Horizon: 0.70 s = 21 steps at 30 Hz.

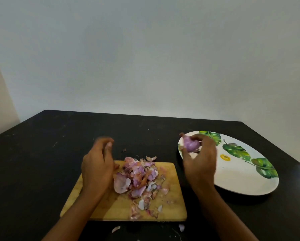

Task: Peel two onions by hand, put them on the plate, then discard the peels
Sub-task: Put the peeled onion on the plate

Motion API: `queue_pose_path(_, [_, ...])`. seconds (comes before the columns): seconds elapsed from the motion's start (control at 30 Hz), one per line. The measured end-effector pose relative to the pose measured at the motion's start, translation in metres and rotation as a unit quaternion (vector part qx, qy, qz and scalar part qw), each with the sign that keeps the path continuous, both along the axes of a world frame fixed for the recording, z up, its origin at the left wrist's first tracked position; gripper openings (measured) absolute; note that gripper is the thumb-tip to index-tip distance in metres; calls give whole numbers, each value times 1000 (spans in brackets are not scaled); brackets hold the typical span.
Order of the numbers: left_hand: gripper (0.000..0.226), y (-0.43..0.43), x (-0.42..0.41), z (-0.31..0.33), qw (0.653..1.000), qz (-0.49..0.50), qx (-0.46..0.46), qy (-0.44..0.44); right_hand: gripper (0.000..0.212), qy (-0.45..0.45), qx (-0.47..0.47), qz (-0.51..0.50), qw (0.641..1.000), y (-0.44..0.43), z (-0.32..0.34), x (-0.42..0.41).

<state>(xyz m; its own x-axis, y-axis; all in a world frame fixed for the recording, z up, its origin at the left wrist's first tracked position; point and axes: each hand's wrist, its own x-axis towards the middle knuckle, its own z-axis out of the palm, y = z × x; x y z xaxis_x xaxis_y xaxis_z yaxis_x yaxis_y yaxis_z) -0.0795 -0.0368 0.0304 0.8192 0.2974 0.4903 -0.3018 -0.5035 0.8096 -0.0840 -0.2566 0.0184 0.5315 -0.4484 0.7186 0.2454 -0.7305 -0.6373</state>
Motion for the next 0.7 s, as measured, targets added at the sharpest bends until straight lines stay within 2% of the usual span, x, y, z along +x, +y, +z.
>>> queue_pose_path(0.03, [12,1,0,2,1000,11,5,3,39,6,-4,-32,999,-11,5,1])
queue_pose_path(0.13, [49,7,5,1,1000,17,2,23,41,47,-14,-121,991,-47,9,1])
queue_pose_path(0.23, [58,16,13,-1,994,30,37,98,39,149,-23,-178,972,-74,1,-3])
queue_pose_path(0.37, [59,22,15,-6,982,30,58,177,41,318,-24,-165,933,-87,-10,-8])
queue_pose_path(0.43, [57,21,15,-6,978,7,57,199,38,364,-39,-140,920,-85,-12,-9])
queue_pose_path(0.53, [50,16,15,-5,973,-55,-18,225,46,361,-69,-165,915,-78,-8,-9])
queue_pose_path(0.6, [48,13,16,-5,966,-80,-57,237,51,292,-80,-168,938,-68,2,-12])
queue_pose_path(0.67, [47,12,15,-5,965,-91,-59,240,44,225,-72,-91,967,-53,19,-18])
queue_pose_path(0.7, [46,12,14,-4,967,-88,-51,233,36,229,-56,-4,972,-44,30,-23])
